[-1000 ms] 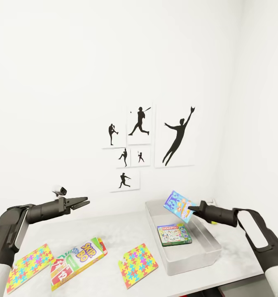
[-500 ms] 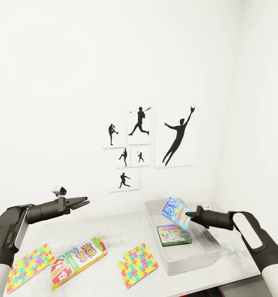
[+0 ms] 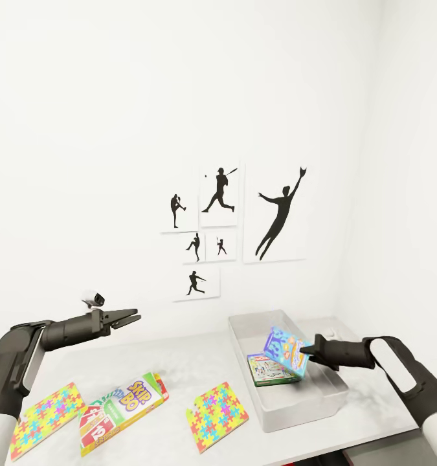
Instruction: Put all the toys in the child's room - the three board games (two on the bed and one on the table), the two jigsaw puzzles on the table, and the tennis ball on the table - inside the toy box on the table in the child's room.
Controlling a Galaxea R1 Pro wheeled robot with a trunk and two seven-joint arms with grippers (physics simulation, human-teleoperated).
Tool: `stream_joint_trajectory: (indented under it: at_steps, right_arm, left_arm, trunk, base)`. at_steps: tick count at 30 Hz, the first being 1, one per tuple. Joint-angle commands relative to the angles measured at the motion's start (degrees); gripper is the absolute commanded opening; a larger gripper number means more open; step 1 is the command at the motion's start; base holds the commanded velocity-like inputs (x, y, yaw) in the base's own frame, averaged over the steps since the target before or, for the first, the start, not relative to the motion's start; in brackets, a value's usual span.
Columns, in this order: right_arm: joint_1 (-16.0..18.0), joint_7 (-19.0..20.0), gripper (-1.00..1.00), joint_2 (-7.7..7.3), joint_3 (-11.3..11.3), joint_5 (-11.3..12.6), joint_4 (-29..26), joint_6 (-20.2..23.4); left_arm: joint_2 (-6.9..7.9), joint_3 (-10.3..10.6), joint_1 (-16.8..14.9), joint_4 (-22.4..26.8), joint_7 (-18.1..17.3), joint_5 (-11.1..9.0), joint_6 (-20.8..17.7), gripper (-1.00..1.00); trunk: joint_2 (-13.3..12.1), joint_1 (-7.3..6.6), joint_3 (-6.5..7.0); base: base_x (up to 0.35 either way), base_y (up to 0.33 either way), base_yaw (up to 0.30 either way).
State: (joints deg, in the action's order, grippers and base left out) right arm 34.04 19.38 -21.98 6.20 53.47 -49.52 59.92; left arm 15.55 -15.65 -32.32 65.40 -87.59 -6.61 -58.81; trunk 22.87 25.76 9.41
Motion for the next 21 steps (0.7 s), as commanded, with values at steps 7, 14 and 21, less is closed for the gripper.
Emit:
stream_joint_trajectory:
  at_steps: [7, 14, 21]
  right_arm:
    - [1.81, 0.73, -1.00, -0.41, 4.74, -0.07, 3.25, 0.08]
    - [2.33, 0.74, -1.00, -0.53, 6.26, -0.10, 3.75, 0.08]
    - [2.35, 0.82, -1.00, -1.16, 6.49, -0.10, 3.50, 0.08]
  left_arm:
    - [0.07, 0.00, -0.02, -0.01, -0.27, -0.06, -0.61, 1.00]
    - [0.10, 0.00, -0.01, -0.01, -0.30, -0.06, -0.61, 1.00]
    - [0.10, 0.00, -0.02, -0.01, -0.30, -0.06, -0.61, 1.00]
  trunk:
    - [0.05, 0.02, -0.03]
    - [0.05, 0.02, -0.03]
    - [0.05, 0.02, -0.03]
  base:
    - [0.000, 0.000, 0.000]
    - [0.000, 0.000, 0.000]
    - [0.000, 0.000, 0.000]
